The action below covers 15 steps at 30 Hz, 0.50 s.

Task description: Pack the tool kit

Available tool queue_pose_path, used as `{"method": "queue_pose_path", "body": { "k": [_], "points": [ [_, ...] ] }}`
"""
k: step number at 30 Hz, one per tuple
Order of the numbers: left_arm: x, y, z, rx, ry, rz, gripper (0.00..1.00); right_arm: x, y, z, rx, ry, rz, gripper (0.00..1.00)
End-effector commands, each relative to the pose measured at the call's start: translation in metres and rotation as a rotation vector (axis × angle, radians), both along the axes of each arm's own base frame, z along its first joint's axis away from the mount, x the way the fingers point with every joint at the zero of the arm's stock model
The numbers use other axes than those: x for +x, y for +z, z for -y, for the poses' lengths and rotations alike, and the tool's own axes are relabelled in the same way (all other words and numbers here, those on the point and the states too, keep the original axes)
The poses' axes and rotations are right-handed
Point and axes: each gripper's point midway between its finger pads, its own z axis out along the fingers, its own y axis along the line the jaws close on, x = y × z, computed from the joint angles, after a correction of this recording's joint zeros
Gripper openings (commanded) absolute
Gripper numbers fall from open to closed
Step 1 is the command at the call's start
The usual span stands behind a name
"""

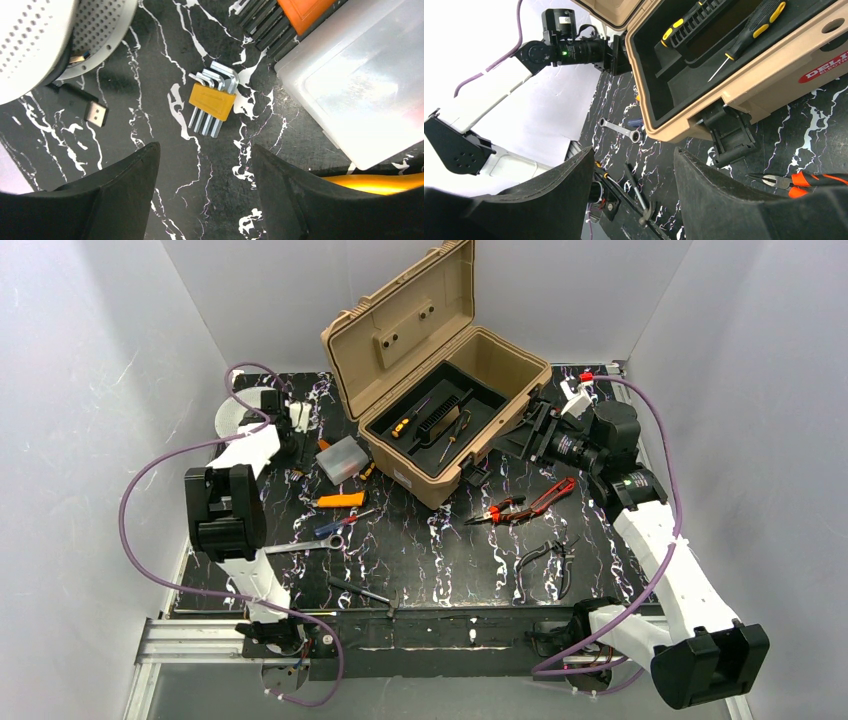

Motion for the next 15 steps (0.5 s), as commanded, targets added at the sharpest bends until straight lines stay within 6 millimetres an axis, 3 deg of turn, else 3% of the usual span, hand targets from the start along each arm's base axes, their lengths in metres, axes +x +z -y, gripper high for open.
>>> {"method": "queue_pose_path", "body": {
  "k": [1, 8, 15],
  "points": [
    [0.01, 0.002, 0.002, -0.015, -0.052, 0.012, 0.67, 0.001, 0.009, 0.001, 0.006, 0.002, 0.048, 0.67],
    [0.022, -0.021, 0.004, -0.038, -0.077, -0.019, 0.65, 0.003, 0.01, 0.0, 0.002, -0.001, 0.044, 0.67],
    [0.022, -0.04, 0.005, -0.086, -0.067, -0.07, 0.64, 0.005, 0.01, 0.004, -0.012, -0.022, 0.051, 0.67]
  ]
}}
